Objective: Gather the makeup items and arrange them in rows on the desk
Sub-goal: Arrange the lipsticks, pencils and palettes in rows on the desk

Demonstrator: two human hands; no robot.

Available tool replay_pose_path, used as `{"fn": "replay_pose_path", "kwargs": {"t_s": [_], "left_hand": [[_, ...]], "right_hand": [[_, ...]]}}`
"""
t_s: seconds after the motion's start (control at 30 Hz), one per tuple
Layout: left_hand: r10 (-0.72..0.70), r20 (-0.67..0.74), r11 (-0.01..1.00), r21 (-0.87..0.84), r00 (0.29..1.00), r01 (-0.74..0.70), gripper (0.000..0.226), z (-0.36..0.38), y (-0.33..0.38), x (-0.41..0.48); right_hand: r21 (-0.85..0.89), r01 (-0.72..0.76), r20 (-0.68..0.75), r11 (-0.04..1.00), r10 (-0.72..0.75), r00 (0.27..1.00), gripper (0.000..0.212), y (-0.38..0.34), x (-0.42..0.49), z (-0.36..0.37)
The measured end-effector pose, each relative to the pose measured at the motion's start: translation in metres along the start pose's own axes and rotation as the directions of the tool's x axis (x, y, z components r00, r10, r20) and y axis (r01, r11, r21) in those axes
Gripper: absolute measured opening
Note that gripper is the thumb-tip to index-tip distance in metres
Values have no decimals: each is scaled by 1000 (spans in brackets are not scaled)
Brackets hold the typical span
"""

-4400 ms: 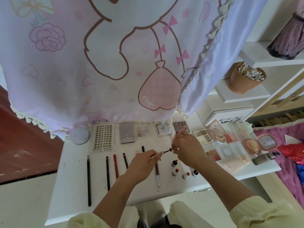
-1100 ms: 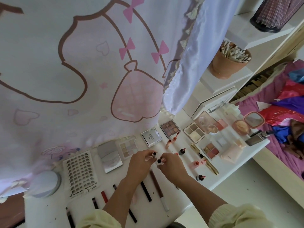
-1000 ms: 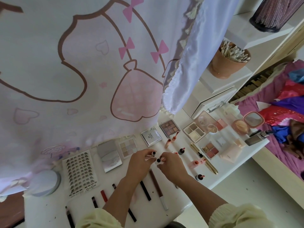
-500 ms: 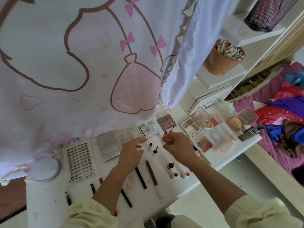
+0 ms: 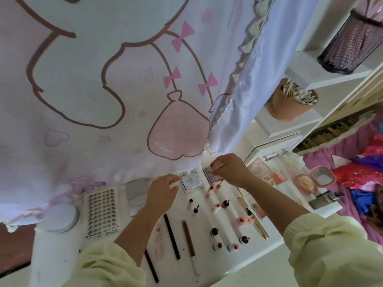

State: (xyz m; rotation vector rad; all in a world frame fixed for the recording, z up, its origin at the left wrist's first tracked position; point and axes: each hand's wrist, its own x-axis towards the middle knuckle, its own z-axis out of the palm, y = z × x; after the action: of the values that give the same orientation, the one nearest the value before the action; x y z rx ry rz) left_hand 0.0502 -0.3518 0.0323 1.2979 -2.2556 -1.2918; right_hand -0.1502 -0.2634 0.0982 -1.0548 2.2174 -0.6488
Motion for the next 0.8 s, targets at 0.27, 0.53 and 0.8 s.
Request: {"fn": "replay_pose_path", "kwargs": {"t_s": [0.27,0.53,0.8], "left_hand": [[-82,31,982,173,996,75,34,17,9,27],[-38,123,912,410,992,-16,59,27,9,49],[-15,136,783,618,991,-73,81,34,7,57]], "right_hand": [[-202,86,253,976,-33,967,29,-3,54,5],[-432,305,474,849,-74,877,58,-1,81,28],[-616,509,568,601,-109,816,73,2,94,48]]}}
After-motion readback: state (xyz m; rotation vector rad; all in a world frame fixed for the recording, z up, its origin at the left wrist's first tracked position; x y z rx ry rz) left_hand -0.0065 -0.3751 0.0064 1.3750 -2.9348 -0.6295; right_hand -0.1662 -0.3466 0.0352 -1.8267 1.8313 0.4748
